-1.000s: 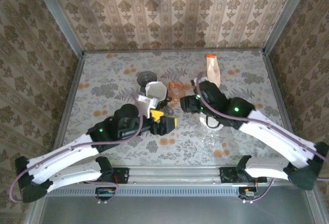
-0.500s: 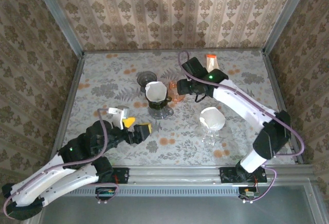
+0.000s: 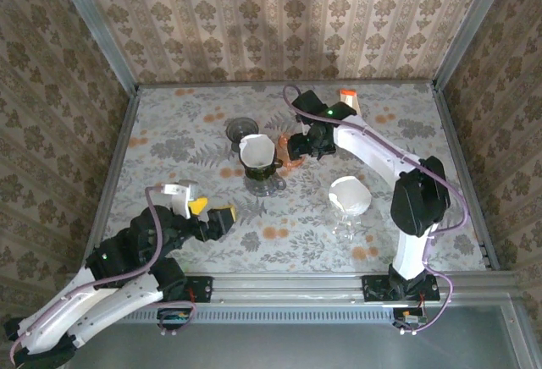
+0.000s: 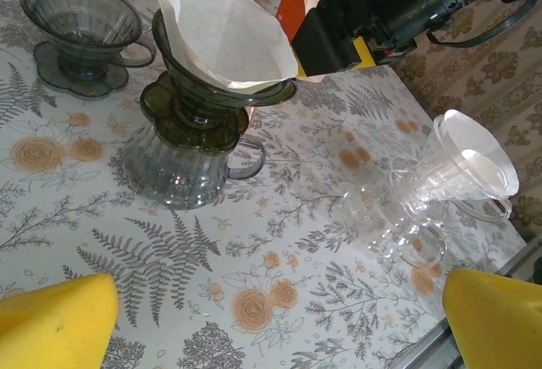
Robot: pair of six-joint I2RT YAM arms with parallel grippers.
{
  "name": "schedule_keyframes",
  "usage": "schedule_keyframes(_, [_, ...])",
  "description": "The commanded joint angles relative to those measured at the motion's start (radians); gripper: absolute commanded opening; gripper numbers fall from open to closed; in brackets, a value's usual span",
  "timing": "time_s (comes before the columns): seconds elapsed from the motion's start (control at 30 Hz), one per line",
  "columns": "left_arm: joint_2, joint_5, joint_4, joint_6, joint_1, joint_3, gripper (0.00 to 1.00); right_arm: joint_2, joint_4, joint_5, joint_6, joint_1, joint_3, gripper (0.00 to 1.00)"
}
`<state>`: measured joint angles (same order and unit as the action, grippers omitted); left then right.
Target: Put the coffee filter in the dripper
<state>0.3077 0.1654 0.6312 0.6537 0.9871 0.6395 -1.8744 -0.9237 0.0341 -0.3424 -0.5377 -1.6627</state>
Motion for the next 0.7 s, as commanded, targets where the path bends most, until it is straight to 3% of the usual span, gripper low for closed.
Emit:
schedule_keyframes(0.0, [-0.01, 0.011, 0.023, -0.01, -0.012, -0.012, 1.0, -0.048, -0.037, -0.048, 0.023, 0.011, -0.028, 0.74])
schedule_keyframes(0.67, [0.002, -0.028, 0.011, 0.015, -0.051, -0.041, 1.0, -0.164, 0.032, -0.183, 0.01, 0.016, -0.051, 0.78])
